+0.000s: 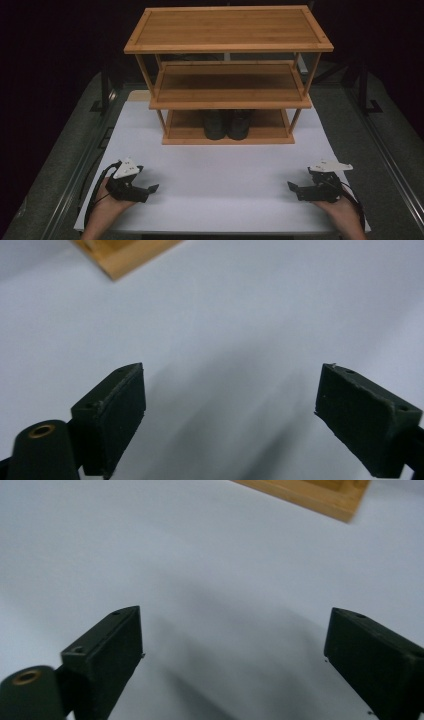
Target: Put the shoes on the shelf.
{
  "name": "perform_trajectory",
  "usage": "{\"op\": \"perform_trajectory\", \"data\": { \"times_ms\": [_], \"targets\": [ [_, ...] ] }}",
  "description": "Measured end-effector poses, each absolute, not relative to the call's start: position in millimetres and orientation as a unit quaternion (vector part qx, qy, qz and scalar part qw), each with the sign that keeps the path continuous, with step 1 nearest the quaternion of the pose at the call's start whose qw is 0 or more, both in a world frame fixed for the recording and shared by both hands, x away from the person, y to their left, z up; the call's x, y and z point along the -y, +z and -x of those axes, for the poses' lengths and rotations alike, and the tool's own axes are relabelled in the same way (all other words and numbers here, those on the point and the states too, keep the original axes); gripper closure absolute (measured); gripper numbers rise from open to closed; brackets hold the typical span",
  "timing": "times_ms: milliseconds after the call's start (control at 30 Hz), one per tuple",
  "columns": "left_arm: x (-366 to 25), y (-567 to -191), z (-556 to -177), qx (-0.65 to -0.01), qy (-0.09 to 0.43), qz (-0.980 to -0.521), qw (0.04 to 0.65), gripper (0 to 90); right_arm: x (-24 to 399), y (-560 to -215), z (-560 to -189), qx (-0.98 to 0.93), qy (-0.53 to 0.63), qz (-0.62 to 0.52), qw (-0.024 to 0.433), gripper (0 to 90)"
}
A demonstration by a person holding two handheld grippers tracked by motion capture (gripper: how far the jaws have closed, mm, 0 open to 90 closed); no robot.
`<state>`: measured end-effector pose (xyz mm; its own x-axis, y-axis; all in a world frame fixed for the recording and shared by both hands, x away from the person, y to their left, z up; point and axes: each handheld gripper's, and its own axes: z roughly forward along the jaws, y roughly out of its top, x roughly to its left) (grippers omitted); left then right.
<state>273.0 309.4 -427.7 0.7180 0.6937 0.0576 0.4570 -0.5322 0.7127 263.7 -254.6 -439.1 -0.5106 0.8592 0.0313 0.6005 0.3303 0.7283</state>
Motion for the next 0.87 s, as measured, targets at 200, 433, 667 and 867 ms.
{"op": "perform_trajectory", "data": {
  "times_ms": [200, 433, 667, 867],
  "targets": [
    [-323, -436, -257, -0.343, 0.177, -0.863, 0.325, 8.0, 271, -446, -249, -0.79, 0.344, -0.472, 0.186, 2.6],
    [-338, -447, -255, -0.362, 0.171, -0.857, 0.323, 0.0, 279, -457, -249, -0.796, 0.319, -0.482, 0.18, 1.2],
    [-341, -451, -257, -0.366, 0.159, -0.853, 0.337, 0.0, 280, -458, -248, -0.795, 0.323, -0.481, 0.181, 1.2],
    [-341, -451, -257, -0.366, 0.158, -0.853, 0.337, 0.0, 279, -458, -248, -0.795, 0.322, -0.481, 0.183, 1.2]
  ]
}}
